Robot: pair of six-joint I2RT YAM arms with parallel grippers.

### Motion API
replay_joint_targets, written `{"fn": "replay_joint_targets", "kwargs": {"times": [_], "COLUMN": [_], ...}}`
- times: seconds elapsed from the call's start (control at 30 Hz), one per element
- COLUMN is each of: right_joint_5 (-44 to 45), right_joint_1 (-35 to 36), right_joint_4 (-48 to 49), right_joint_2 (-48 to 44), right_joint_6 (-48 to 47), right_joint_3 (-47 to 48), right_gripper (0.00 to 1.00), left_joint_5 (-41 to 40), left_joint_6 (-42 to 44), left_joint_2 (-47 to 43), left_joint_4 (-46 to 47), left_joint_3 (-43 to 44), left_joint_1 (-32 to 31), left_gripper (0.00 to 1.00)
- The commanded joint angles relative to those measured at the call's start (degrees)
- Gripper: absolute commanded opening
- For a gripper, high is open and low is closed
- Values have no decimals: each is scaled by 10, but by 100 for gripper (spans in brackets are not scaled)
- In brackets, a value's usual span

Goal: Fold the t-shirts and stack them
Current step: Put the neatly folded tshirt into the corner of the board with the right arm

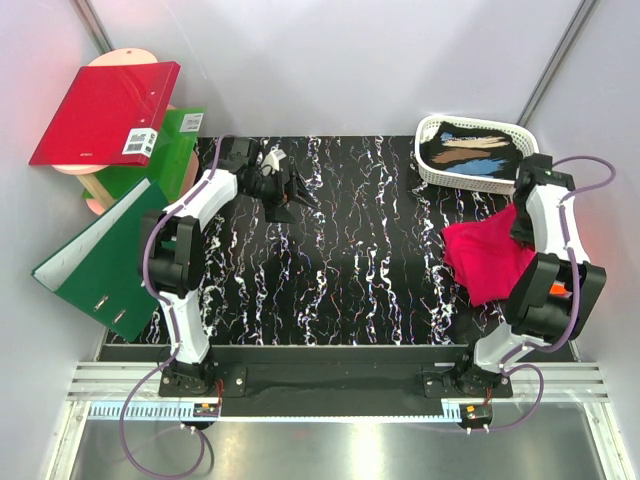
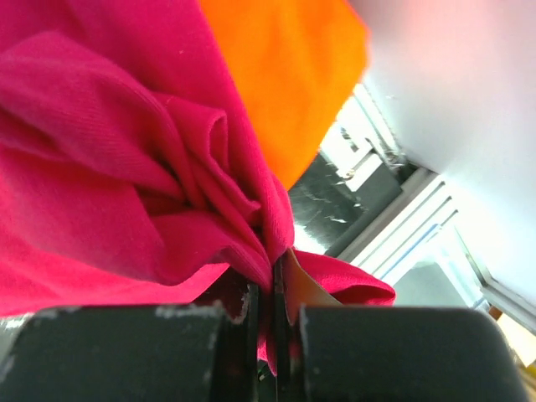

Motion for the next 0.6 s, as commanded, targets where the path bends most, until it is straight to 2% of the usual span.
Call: {"fn": "replay_joint_targets", "kwargs": {"times": [0.0, 0.33, 0.57], "right_joint_5": [68, 86, 96], "right_joint_1": [-27, -72, -102], "right_joint_4": [7, 18, 26], "right_joint_2": [-8, 10, 35], "right_joint_6": [4, 10, 6], "right_joint_3": [29, 46, 93], "right_gripper": [0, 0, 0], "left_joint_5": [22, 23, 25], "left_joint_6": [11, 13, 14], "left_joint_2": [2, 6, 8], "left_joint_4": [7, 2, 1], "left_joint_3": [25, 28, 29], "left_joint_1": [-2, -2, -2], "left_gripper": [99, 99, 99]}}
